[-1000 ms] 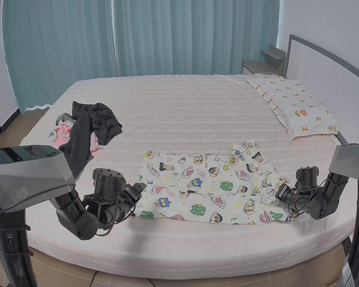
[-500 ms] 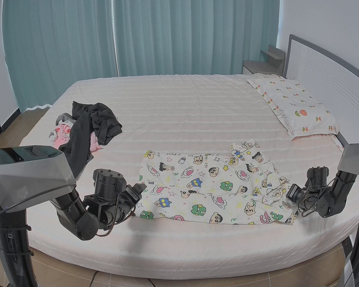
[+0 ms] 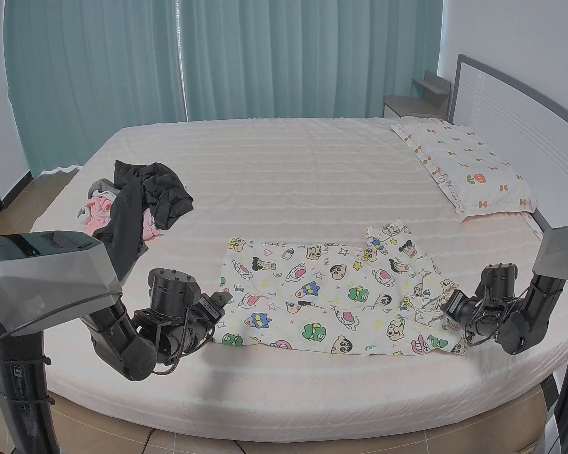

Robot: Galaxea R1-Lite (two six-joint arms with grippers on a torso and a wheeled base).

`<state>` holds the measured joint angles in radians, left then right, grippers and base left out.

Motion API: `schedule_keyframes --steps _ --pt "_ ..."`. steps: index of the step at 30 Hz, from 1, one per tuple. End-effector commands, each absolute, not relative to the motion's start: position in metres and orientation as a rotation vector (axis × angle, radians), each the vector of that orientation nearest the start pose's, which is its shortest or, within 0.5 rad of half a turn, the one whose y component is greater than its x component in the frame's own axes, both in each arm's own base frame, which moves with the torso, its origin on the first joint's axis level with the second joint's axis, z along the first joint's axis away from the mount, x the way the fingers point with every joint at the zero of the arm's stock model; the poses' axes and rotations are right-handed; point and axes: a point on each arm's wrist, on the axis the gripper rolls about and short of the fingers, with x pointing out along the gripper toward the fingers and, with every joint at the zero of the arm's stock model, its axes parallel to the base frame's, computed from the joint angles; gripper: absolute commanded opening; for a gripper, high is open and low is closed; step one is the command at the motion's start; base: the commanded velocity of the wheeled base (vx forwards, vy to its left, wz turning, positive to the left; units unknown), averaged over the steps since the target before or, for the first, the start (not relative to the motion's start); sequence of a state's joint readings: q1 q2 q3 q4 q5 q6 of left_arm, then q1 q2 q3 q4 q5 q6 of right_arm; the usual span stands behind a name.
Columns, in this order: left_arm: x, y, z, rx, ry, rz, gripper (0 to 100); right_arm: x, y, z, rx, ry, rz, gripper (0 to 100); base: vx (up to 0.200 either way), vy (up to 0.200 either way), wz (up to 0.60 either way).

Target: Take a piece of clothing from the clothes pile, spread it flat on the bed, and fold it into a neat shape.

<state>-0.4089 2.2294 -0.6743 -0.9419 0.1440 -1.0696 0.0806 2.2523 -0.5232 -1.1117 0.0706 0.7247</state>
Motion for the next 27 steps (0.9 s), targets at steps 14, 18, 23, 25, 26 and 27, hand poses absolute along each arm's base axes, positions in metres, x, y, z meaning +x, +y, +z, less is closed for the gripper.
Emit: schedule_keyframes --steps 14,18,23,25,26,27 --pt "0.317 -0.135 0.002 -0.86 0.669 0.087 100 0.323 0.043 -0.023 0.764 0.679 -0.071 100 0.0 0.0 0.0" --pt "0.317 -0.135 0.001 -0.858 0.671 0.092 100 0.327 0.043 -0.03 0.761 0.684 -0.08 100 0.0 0.0 0.0" --pt "0.318 -0.135 -0.003 -0.85 0.652 0.111 100 0.329 0.044 -0.031 0.758 0.687 -0.083 100 0.0 0.0 0.0" --pt "0.319 -0.135 -0.003 -0.853 0.643 0.104 100 0.33 0.044 -0.03 0.759 0.682 -0.08 0 0.0 0.0 0.0" --pt "0.318 -0.135 -0.003 -0.852 0.642 0.103 100 0.331 0.044 -0.03 0.759 0.681 -0.078 0 0.0 0.0 0.0" --pt "0.318 -0.135 -0.003 -0.852 0.642 0.103 100 0.331 0.044 -0.03 0.759 0.681 -0.078 0 0.0 0.0 0.0"
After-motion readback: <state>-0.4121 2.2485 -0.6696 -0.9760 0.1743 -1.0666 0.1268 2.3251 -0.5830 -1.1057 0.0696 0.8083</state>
